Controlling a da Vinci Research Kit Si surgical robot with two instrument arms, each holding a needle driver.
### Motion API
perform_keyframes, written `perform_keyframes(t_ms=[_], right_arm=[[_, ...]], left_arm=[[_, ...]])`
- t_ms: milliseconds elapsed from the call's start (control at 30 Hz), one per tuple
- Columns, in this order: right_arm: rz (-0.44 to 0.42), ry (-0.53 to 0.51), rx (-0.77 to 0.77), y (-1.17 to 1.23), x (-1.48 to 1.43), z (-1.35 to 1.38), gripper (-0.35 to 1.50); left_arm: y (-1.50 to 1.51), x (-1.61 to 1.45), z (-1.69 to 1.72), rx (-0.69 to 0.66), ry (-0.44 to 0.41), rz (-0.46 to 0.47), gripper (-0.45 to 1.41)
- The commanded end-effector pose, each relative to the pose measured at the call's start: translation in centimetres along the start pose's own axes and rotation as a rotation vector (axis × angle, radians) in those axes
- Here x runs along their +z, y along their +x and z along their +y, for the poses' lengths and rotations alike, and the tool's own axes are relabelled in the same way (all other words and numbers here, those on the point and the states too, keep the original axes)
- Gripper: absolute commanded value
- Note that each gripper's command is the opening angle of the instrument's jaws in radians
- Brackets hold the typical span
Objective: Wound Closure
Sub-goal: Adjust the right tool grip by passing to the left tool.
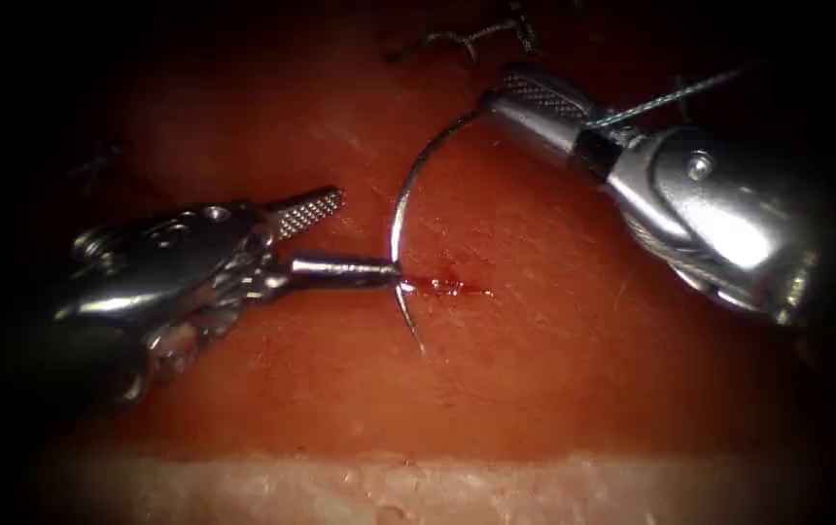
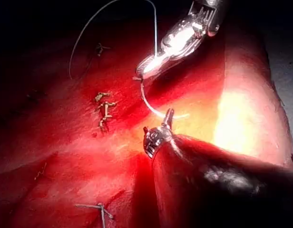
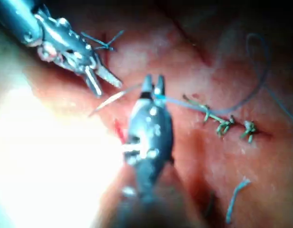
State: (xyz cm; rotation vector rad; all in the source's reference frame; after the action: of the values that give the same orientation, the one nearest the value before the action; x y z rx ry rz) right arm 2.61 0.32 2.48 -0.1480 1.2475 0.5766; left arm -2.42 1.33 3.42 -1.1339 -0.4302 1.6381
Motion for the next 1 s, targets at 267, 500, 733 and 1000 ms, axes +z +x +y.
perform_keyframes(t_ms=[267,500,733,1000], right_arm=[[0.012,-0.002,-0.145,0.04,0.16,-0.22,-0.35],[0.016,0.001,-0.171,0.03,0.18,-0.28,-0.35],[0.018,0.013,-0.178,0.07,0.17,-0.35,-0.35],[0.045,0.017,-0.17,0.08,0.19,-0.29,-0.35]], left_arm=[[-0.22,0.21,-0.07,0.017,0.031,-0.043,0.66],[-0.21,0.19,-0.06,0.021,0.03,-0.044,0.05],[-0.15,0.11,-0.05,0.058,0.032,-0.048,-0.45],[-0.09,0.05,-0.08,0.048,0.024,-0.043,-0.45]])
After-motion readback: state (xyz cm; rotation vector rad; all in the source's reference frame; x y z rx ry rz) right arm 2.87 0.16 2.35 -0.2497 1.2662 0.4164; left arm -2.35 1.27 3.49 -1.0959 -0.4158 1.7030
